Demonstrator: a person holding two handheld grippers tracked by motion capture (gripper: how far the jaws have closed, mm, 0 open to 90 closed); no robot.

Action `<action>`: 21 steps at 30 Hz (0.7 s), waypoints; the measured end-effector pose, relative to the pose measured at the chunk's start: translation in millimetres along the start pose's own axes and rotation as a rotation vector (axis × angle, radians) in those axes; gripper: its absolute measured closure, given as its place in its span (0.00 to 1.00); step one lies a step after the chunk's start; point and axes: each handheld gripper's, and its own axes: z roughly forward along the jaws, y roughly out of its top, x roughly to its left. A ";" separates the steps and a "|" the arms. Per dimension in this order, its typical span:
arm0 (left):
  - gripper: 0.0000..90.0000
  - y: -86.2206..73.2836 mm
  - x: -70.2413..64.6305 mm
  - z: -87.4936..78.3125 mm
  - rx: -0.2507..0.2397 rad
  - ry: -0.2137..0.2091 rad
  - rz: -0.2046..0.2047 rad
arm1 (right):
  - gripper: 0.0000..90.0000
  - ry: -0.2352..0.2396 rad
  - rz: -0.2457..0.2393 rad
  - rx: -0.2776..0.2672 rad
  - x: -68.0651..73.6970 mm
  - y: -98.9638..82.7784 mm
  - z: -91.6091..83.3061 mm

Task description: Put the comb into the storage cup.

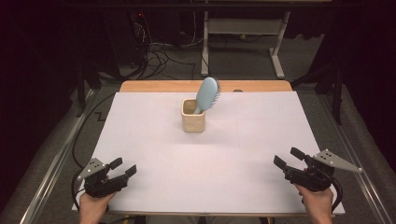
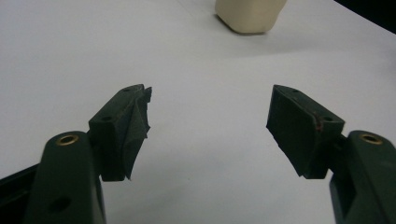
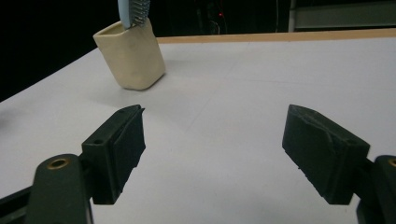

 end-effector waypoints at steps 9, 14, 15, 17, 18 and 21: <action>0.33 0.1 0.0 -0.2 -0.001 0.001 -0.001 | 0.24 -0.008 0.014 0.011 -2.6 -13.4 -3.9; 0.33 0.2 0.5 -1.0 -0.003 0.001 -0.001 | 0.24 -0.015 0.019 0.023 -2.9 -19.0 -3.9; 0.33 0.2 0.5 -1.0 -0.003 0.002 -0.002 | 0.24 -0.015 0.018 0.024 -3.1 -20.1 -4.0; 0.33 0.2 0.4 -1.0 -0.002 0.002 -0.001 | 0.24 -0.018 0.019 0.026 -3.3 -22.1 -4.3; 0.33 0.2 0.3 -1.1 -0.003 0.002 -0.001 | 0.24 -0.019 0.019 0.025 -3.4 -23.0 -4.3; 0.33 0.2 0.4 -1.1 -0.002 0.003 -0.002 | 0.24 -0.020 0.020 0.029 -3.2 -25.4 -4.6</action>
